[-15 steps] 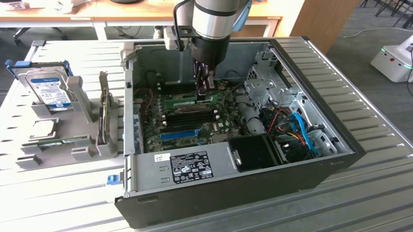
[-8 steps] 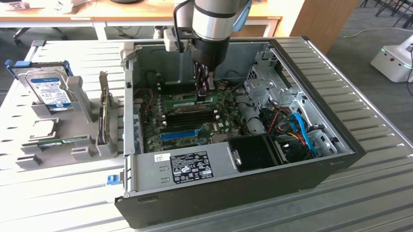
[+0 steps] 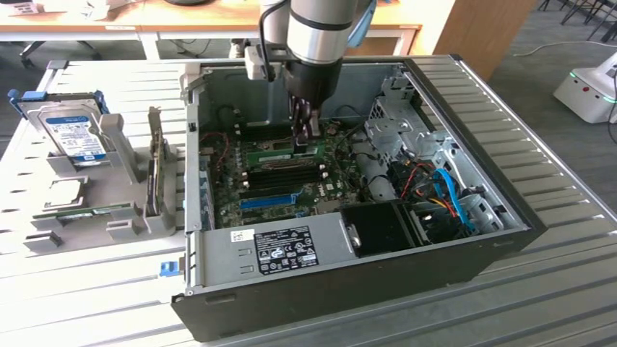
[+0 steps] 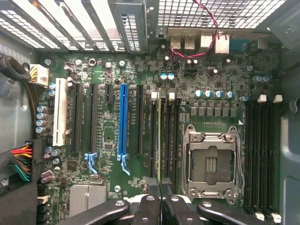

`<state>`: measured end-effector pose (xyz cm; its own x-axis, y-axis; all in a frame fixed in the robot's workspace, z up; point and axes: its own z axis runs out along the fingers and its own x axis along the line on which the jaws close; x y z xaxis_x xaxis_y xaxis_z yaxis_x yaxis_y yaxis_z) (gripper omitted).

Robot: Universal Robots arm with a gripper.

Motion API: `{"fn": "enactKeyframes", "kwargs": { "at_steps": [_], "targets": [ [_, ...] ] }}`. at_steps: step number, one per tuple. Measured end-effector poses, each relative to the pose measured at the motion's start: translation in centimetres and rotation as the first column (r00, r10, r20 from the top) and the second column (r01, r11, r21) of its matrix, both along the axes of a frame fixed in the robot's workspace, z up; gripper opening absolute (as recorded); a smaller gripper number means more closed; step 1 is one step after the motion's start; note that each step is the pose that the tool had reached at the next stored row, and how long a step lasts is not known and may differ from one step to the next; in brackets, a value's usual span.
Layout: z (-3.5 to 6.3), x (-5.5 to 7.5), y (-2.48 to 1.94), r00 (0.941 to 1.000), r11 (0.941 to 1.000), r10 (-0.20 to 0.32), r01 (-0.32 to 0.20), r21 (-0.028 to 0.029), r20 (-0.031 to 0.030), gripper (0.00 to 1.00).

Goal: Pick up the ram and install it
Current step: 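Insert the ram into the slot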

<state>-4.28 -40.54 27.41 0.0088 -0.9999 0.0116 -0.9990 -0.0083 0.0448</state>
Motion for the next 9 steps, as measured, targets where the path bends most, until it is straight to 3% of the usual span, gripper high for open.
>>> {"fn": "enactKeyframes", "kwargs": {
  "at_steps": [9],
  "targets": [
    [-0.38,0.00,0.00,1.0000,1.0000,0.000,0.000,-0.0001,0.0000,0.12]
  ]
}}
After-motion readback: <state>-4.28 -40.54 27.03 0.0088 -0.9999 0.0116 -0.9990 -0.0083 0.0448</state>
